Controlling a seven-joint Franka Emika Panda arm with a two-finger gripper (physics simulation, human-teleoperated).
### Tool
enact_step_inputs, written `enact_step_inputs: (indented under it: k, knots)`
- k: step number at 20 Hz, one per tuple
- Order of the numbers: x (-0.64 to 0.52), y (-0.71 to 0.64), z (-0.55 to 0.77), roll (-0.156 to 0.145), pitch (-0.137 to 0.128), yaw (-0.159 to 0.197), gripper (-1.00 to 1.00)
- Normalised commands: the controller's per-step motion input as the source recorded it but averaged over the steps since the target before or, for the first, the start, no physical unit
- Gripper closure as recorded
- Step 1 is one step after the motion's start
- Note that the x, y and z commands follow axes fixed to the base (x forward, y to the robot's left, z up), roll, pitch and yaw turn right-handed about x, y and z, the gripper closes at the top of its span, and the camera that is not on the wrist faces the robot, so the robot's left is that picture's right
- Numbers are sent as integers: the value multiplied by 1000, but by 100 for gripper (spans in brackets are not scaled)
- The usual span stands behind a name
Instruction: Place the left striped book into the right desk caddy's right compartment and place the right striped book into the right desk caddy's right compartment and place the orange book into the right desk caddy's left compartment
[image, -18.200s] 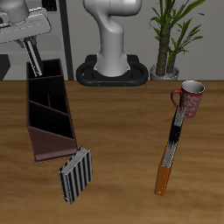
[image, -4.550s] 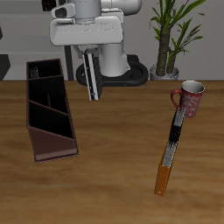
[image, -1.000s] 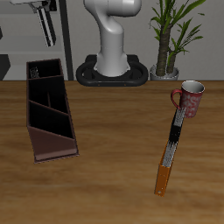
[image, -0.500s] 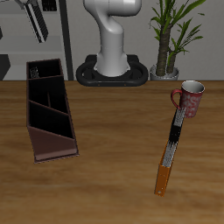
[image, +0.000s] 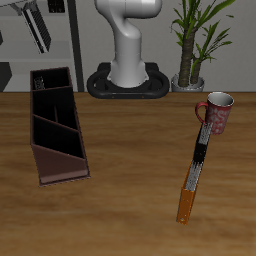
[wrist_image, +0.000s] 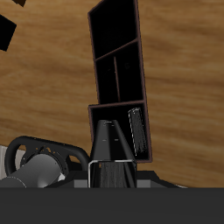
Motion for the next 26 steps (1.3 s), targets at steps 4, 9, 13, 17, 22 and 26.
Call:
enact_step_inputs:
  k: [4, 9, 13, 17, 22, 26]
  knots:
    - [91, 1, -136, 16, 12, 32, 100]
    - [-17, 19, -278, 12, -26, 39, 100]
    - [-74, 32, -286, 40, -30, 5, 100]
    - [-84, 45, -324, 33, -28, 51, 100]
    - [-43, 15, -144, 5, -30, -1, 100]
    - [-36, -104, 38, -61, -49, -8, 100]
